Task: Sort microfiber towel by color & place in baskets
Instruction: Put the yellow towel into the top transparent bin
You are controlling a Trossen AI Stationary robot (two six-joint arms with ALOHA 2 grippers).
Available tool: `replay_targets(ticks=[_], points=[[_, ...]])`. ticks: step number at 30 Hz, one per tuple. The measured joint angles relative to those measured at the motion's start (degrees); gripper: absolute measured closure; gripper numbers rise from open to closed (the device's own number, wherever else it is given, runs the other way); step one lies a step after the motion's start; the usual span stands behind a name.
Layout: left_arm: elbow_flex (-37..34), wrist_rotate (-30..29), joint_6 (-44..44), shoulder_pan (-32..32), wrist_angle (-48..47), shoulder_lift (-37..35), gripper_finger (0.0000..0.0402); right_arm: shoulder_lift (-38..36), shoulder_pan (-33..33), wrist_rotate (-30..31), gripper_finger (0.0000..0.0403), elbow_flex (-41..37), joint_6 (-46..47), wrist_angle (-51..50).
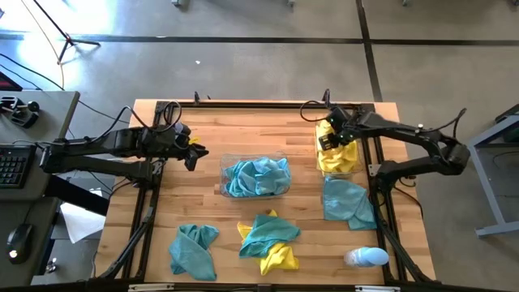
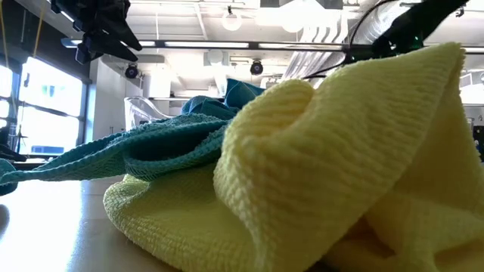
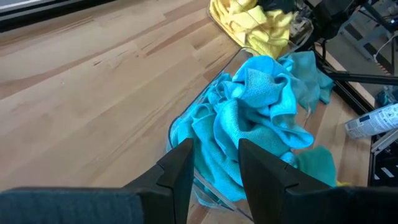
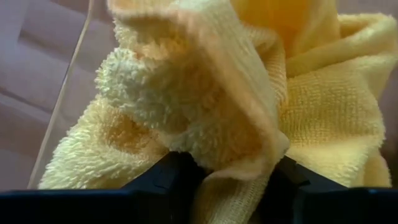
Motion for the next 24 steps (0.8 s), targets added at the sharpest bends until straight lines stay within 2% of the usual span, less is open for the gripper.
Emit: replay_targets(ticks=[5,9,16,24], points=[[0.0,0.0,0.0,0.02,0.02,0.0,0.0289,-0.13,0.0,1.5,0.0265,-5.18,-0.1,9.09],[0.0,0.01,-0.06,0.0,0.02,0.0,0.0289,-0.05,0.0,1.47,0.0265,-5.1,0.02,8.93],[0.0,0.01,-0.04,0.0,0.04,0.0,0.0289,0.19,0.0,0.14,0.026,2.18,-1.5,-0.31],[0.0,0.01,0.03,0.0,0.04,0.0,0.0289,0.2,0.02,1.46,0.0211,14.31,-2.35,-12.6]])
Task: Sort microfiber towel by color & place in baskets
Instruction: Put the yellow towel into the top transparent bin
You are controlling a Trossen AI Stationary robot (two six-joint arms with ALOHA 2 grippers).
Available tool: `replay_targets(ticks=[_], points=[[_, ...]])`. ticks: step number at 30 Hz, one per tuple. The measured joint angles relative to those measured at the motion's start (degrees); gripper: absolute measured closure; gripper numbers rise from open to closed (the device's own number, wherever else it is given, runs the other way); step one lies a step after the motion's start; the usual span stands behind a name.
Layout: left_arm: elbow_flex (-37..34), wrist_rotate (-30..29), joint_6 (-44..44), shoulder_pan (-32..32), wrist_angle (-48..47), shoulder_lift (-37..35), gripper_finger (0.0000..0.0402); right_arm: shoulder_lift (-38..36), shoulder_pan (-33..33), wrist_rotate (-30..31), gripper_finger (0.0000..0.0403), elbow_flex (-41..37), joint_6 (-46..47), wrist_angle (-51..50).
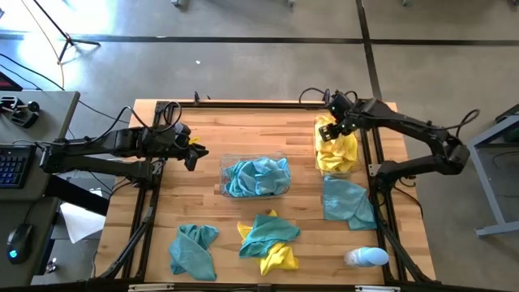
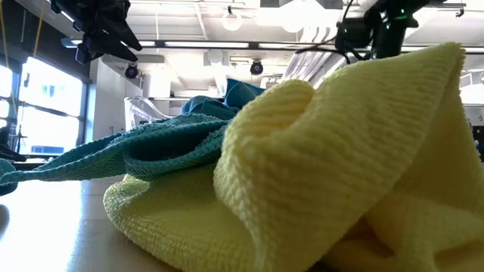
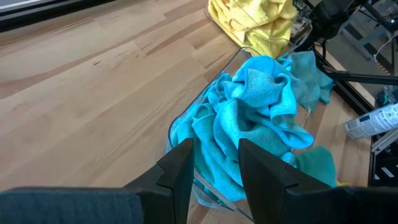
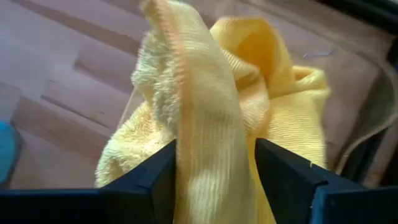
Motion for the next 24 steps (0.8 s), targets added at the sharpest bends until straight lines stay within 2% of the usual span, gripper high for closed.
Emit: replay_targets(ticks=[6,12,18,24], points=[[0.0,0.0,0.08,-0.02,-0.01,0.0,0.0289,-0.12,-0.02,0.45,0.0179,5.89,0.86,-6.28],[0.0,0.01,1.47,-0.02,-0.02,0.0,0.0289,-1.51,0.59,0.48,0.0178,9.4,4.7,-12.53],[0.0,0.02,2.03,-0.02,-0.02,0.0,0.0289,-1.92,3.96,2.23,0.0227,5.5,7.33,-11.0],[0.0,0.02,2.04,-0.02,-0.02,0.0,0.0289,-1.84,4.92,2.71,0.0309,-4.63,9.95,0.73]])
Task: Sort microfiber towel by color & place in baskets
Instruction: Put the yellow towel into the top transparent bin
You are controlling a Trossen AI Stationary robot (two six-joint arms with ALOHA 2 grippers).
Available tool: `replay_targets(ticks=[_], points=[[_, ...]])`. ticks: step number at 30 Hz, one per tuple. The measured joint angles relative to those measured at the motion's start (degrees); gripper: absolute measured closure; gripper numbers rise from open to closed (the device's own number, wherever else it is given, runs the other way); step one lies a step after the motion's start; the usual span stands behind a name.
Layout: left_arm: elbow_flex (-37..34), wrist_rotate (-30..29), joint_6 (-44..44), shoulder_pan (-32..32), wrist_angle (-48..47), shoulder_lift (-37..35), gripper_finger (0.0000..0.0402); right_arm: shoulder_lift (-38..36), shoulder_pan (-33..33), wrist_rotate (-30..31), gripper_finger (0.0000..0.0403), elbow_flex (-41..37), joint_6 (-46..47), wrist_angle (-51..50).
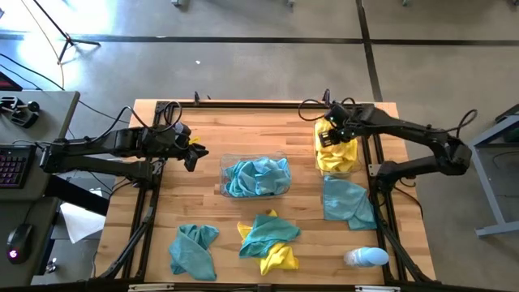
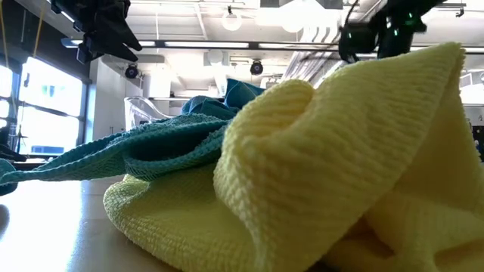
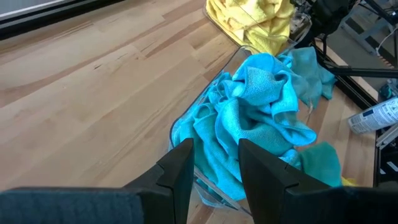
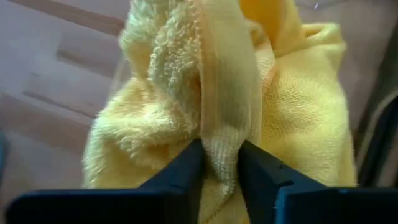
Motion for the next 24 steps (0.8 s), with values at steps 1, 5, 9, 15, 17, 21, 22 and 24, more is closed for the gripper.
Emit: replay_targets(ticks=[1,5,9,15,17,21,22,24], points=[[0.0,0.0,0.01,0.0,0.0,0.0,0.0289,0.0,-0.02,0.2,0.0323,-1.82,0.52,1.92],[0.0,0.0,-0.01,0.0,0.0,0.0,0.0289,-0.06,-0.19,0.33,0.0382,-8.5,1.48,6.99],[0.0,0.0,-0.01,0.0,0.0,0.0,0.0289,-0.24,-0.18,0.58,0.0392,-13.18,1.91,10.87],[0.0,0.0,-0.01,0.0,0.0,0.0,0.0289,-0.21,-0.18,0.51,0.0362,-13.4,2.68,12.37],[0.0,0.0,-0.08,0.0,0.0,0.0,0.0289,-0.09,-0.18,0.29,0.0353,-12.24,1.54,11.91],[0.0,0.0,-0.42,0.0,0.0,0.0,0.0289,-0.02,-0.19,-0.05,0.0327,-8.24,0.15,8.67],[0.0,0.0,-0.42,0.0,0.0,0.0,0.0289,0.0,-0.18,-0.14,0.0319,-6.96,-0.15,7.04],[0.0,0.0,-0.42,0.0,0.0,0.0,0.0289,0.0,-0.18,0.23,0.0302,-4.19,-0.24,3.4]])
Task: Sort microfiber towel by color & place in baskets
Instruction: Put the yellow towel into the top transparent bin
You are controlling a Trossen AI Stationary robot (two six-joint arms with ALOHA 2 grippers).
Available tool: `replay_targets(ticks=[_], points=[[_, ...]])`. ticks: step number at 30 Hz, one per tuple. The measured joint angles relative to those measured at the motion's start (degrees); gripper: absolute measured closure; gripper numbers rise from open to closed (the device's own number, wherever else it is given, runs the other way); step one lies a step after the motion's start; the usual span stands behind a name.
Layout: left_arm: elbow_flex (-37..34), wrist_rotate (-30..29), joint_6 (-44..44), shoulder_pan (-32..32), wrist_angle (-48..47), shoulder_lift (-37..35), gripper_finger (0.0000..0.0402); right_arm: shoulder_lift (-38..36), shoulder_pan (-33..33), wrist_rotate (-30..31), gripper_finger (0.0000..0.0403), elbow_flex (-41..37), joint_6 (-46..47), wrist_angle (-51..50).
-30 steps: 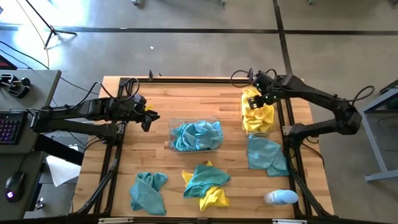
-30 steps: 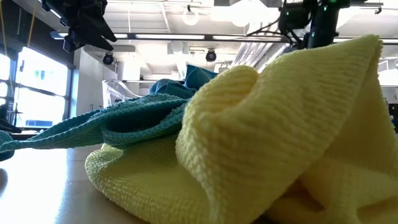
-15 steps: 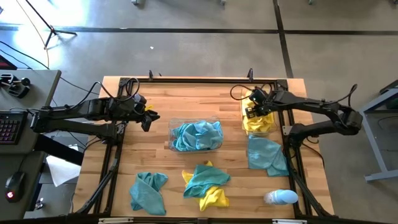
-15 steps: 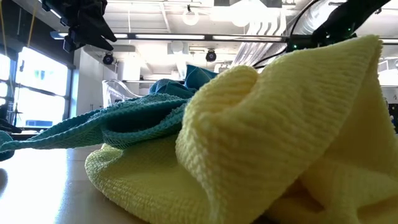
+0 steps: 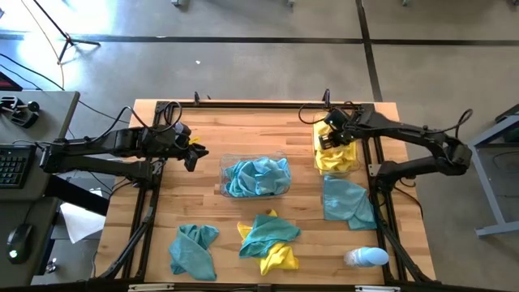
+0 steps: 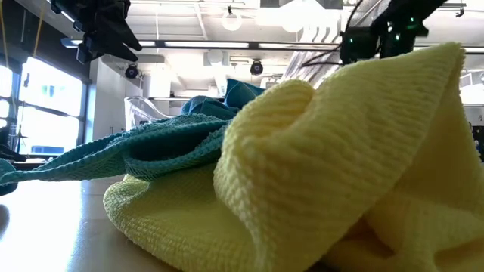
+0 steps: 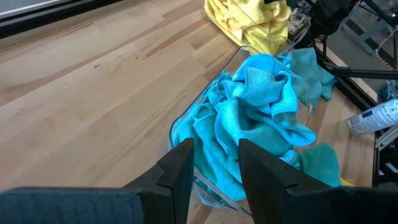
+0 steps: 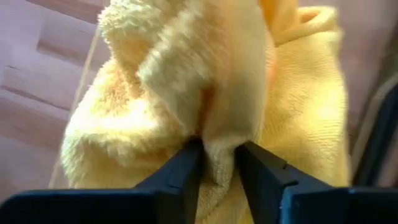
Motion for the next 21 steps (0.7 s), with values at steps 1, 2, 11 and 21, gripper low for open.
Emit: replay_targets(ticks=[1,2,11,21], points=[[0.0,0.0,-0.01,0.0,0.0,0.0,0.0289,0.0,0.0,0.13,0.0294,1.46,-0.04,-1.93],[0.0,0.0,0.0,0.0,0.0,0.0,0.0289,0.0,0.0,0.16,0.0287,2.86,-0.18,-4.14],[0.0,0.0,-0.07,0.01,0.0,0.0,0.0289,-0.02,1.35,0.45,0.0263,13.82,-1.36,-16.73],[0.0,-0.02,-0.63,0.0,0.0,0.0,0.0289,-0.1,4.2,7.76,0.0263,17.26,-4.33,-12.93]])
